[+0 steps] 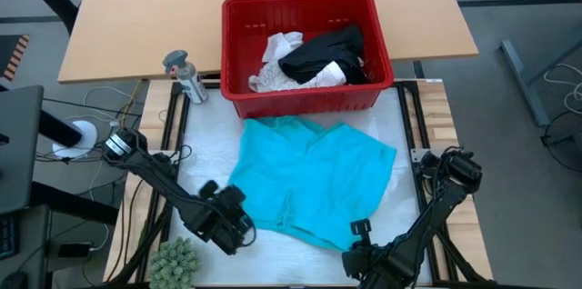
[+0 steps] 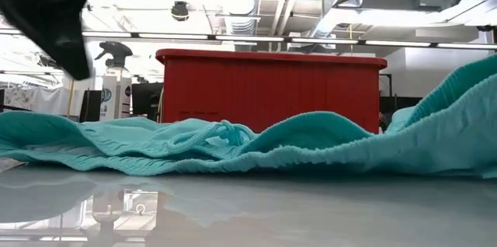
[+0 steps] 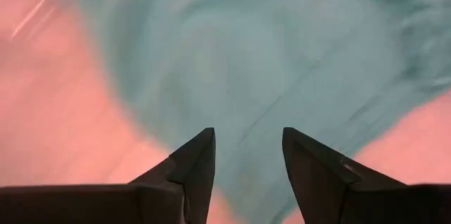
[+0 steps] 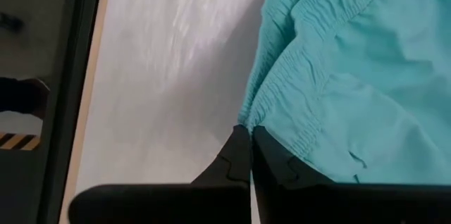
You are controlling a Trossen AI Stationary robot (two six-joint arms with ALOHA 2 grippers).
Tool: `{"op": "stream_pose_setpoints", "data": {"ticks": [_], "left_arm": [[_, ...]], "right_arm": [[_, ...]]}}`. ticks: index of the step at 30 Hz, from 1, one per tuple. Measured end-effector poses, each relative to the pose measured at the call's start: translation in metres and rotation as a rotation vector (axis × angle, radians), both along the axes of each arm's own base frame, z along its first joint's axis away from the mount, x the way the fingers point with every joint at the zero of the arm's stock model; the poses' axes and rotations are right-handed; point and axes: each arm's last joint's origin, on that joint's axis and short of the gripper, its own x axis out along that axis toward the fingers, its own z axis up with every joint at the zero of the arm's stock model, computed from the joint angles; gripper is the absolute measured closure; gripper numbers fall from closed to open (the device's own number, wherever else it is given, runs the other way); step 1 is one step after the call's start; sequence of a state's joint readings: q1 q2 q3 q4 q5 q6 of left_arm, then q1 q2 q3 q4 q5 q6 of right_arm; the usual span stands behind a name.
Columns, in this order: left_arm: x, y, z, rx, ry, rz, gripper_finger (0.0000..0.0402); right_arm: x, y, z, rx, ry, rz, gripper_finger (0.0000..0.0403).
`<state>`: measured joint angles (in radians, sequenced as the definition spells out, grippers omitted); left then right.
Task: Fold laundry
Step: Fold the light blue shorts
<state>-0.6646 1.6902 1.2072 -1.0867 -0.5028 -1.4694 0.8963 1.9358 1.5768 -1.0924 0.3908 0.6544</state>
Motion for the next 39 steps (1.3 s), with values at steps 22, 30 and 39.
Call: {"op": "stream_pose_setpoints", "data": {"ticks": [22, 30, 39], "left_arm": [[-0.028, -0.011, -0.024, -0.290, -0.154, 0.288, 0.0191], [-0.032, -0.009, -0.042, -0.363, -0.211, 0.413, 0.0163], [-0.039, -0.005, -0.082, -0.571, -0.494, 0.560, 0.0159]], "right_arm": [[0.001, 0.001, 0.000, 0.013, -0.010, 0.001, 0.0379], [0.002, 0.003, 0.000, 0.026, -0.022, 0.008, 0.0379], [0.001, 0.003, 0.001, 0.026, -0.017, 0.010, 0.0379]]}}
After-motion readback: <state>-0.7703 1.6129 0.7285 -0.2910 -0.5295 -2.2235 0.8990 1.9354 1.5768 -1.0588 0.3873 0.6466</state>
